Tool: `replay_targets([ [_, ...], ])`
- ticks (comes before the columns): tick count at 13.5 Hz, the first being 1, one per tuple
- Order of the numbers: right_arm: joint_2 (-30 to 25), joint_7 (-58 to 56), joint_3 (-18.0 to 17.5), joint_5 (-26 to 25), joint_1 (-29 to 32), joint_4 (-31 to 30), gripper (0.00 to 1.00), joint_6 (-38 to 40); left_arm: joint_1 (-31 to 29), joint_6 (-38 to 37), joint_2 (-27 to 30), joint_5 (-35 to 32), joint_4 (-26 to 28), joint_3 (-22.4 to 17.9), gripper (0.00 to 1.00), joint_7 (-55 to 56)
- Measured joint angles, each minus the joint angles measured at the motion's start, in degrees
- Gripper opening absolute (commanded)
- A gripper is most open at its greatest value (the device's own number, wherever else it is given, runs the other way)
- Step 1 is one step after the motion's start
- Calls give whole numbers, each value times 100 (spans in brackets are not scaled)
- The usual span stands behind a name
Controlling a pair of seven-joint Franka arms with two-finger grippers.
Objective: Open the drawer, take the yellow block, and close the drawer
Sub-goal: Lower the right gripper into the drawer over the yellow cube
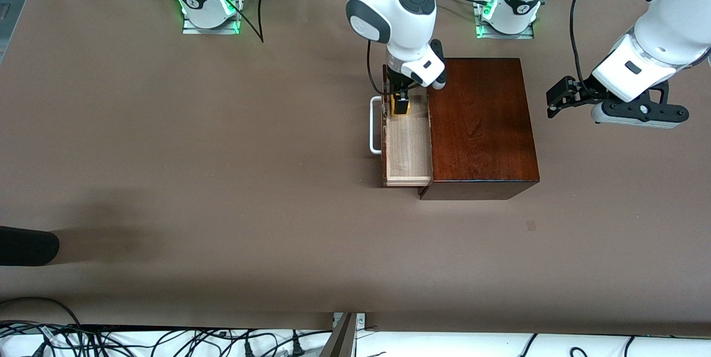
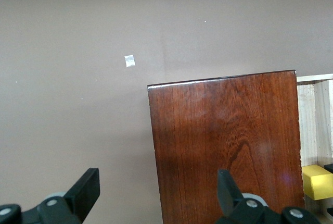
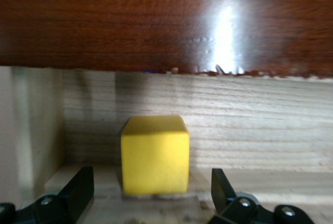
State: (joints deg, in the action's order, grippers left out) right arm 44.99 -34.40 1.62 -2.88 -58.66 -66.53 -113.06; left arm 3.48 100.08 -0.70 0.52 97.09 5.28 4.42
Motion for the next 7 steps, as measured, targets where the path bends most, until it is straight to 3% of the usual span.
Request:
replay_targets([
  [4,117,0,-9,0,-25,3,100,-64,0,6,0,0,-21,0,100,0],
  [5,125,4,-9,0,-38,3,92,-64,0,6,0,0,-24,0,100,0],
  [7,152,21,-10,0,-70,3,45,-69,0,6,0,0,-25,0,100,0],
])
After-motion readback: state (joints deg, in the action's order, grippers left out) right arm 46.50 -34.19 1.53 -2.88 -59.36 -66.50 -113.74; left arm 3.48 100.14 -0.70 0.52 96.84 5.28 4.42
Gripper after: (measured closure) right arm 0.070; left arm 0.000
